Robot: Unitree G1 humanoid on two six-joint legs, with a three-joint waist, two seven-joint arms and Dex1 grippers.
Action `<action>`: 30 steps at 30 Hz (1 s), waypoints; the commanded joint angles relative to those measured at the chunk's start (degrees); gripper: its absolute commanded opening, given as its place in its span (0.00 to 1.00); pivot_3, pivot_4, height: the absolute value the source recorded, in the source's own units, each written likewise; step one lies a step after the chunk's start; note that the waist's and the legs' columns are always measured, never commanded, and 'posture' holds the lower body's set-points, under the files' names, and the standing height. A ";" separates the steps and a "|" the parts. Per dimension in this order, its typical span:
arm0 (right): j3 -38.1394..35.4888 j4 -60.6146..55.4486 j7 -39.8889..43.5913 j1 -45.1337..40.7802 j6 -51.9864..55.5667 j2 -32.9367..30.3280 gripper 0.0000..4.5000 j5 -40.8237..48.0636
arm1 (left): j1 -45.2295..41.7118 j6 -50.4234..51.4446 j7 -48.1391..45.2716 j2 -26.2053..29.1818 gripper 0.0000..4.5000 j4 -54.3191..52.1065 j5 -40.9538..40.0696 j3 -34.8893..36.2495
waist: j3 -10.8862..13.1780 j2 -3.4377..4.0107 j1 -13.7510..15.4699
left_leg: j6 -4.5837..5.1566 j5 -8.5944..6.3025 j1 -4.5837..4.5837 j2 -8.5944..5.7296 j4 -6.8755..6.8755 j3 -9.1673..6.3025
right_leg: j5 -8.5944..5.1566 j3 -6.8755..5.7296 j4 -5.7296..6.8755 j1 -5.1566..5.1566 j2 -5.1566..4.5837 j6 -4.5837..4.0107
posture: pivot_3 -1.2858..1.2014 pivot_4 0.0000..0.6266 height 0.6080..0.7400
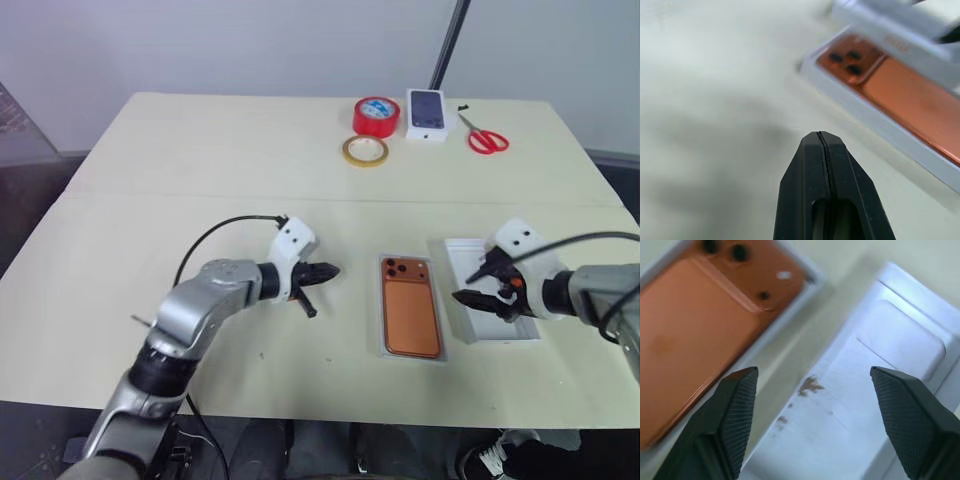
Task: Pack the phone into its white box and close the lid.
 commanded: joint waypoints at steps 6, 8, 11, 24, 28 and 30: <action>2.07 4.24 -8.59 -5.27 9.40 6.37 0.52 0.71 | 6.84 -19.14 -11.97 8.64 0.00 -5.80 4.00 -1.97 | 0.00 0.03 0.24 | 0.01 0.00 -0.01 0.00 -0.06 0.04 | 0.00 0.02 0.00 -0.06 -0.01 -0.02 | 0.52 0.24 0.77; 1.54 4.50 -9.88 -5.34 9.99 7.53 0.30 1.39 | 7.15 -20.09 -11.93 8.33 0.00 -5.08 4.93 -2.52 | 0.00 0.02 0.21 | 0.02 -0.01 -0.04 -0.02 -0.03 0.02 | 0.00 0.00 0.00 -0.06 -0.03 -0.01 | 0.52 0.24 0.77; 0.58 4.59 -11.48 -5.19 10.06 8.29 0.01 3.03 | 7.06 -20.34 -11.31 7.27 0.00 -4.34 5.89 -3.11 | 0.00 0.02 0.08 | 0.05 -0.03 -0.03 -0.01 -0.02 0.03 | 0.00 0.00 0.00 -0.05 0.00 -0.01 | 0.52 0.24 0.77; -17.65 11.48 -19.67 -17.77 10.06 9.41 0.01 39.84 | 6.97 -17.79 -1.16 0.69 0.00 1.61 4.66 5.84 | 0.04 0.06 -1.14 | 0.07 -0.03 -0.03 0.06 -0.03 0.01 | 0.01 0.00 0.10 -0.10 0.12 0.00 | 0.52 0.24 0.77; -12.81 17.62 -40.07 -17.36 3.79 8.55 0.01 72.62 | 4.51 -19.72 -0.25 0.80 0.00 5.72 6.38 6.81 | 0.05 0.03 -1.27 | 0.08 -0.04 -0.04 0.08 -0.02 0.02 | 0.01 0.00 0.09 -0.07 0.17 0.00 | 0.52 0.24 0.77; -4.01 15.74 -52.13 -14.13 -8.29 9.30 0.01 90.91 | 2.38 -20.37 -0.01 0.56 0.00 8.08 6.63 7.52 | 0.08 0.00 -1.14 | 0.10 -0.05 -0.10 0.07 -0.01 0.04 | 0.01 0.00 0.10 -0.11 0.13 0.01 | 0.52 0.24 0.77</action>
